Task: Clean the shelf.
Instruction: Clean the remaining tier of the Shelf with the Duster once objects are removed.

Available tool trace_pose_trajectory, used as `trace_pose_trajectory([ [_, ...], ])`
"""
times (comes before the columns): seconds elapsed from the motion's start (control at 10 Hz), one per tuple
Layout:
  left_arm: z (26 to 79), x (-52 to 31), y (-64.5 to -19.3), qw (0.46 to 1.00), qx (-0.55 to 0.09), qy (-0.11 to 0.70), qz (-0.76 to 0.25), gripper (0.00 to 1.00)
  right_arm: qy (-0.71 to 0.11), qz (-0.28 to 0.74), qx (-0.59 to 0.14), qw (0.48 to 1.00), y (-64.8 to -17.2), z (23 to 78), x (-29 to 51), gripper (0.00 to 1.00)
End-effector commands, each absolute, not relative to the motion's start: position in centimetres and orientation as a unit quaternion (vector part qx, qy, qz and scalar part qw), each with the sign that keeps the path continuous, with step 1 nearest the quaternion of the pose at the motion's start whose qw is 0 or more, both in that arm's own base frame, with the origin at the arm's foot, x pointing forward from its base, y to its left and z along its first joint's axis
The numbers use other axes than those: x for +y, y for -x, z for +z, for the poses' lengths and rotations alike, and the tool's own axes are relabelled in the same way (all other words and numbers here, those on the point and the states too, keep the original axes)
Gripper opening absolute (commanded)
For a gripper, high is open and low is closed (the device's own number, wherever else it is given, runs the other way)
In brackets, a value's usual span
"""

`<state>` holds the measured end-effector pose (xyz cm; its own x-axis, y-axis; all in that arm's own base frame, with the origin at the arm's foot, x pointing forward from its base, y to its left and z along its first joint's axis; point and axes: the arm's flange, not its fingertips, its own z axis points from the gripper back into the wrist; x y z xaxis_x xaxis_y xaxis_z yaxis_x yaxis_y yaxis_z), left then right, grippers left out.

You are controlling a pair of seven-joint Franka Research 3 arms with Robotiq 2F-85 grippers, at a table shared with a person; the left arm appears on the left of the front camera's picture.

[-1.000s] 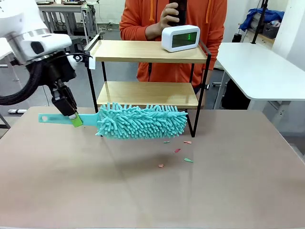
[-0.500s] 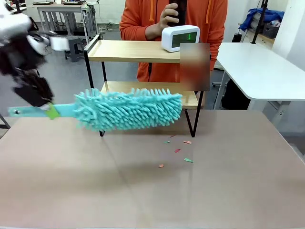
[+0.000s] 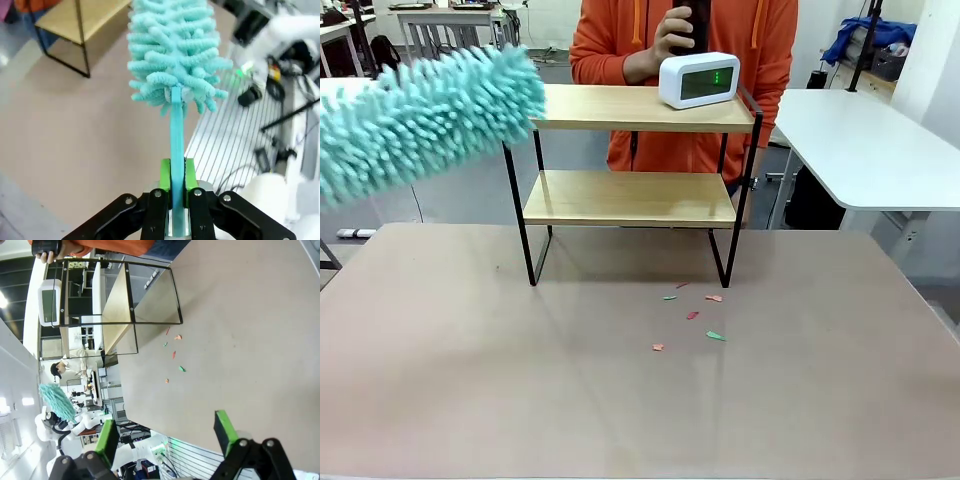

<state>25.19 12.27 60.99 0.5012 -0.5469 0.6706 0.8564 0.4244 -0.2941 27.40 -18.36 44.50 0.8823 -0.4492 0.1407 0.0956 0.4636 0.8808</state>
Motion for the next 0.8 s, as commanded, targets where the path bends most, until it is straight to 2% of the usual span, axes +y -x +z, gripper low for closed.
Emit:
trace_pose_trajectory([
  [0.0, 59.6, 13.8, -27.9, 0.83, -0.303, 0.373, -0.283, 0.12, -0.499, -0.152, -0.193, 0.831, -27.6, 44.6, -18.4, 1.0],
  [0.2, 58.6, 16.1, -29.8, 0.855, -0.329, 0.39, -0.096, 0.12, -0.499, -0.152, -0.193, 0.831, -27.6, 44.6, -18.4, 1.0],
  [0.3, 58.1, 16.1, -31.4, 0.867, -0.298, 0.398, -0.046, 0.12, -0.499, -0.152, -0.193, 0.831, -27.6, 44.6, -18.4, 1.0],
  [0.6, 57.0, 14.7, -35.5, 0.896, -0.189, 0.401, -0.008, 0.12, -0.499, -0.152, -0.193, 0.831, -27.6, 44.6, -18.4, 1.0],
  [0.7, 56.4, 16.6, -33.3, 0.889, -0.24, 0.389, -0.03, 0.12, -0.499, -0.152, -0.193, 0.831, -27.6, 44.6, -18.4, 1.0],
])
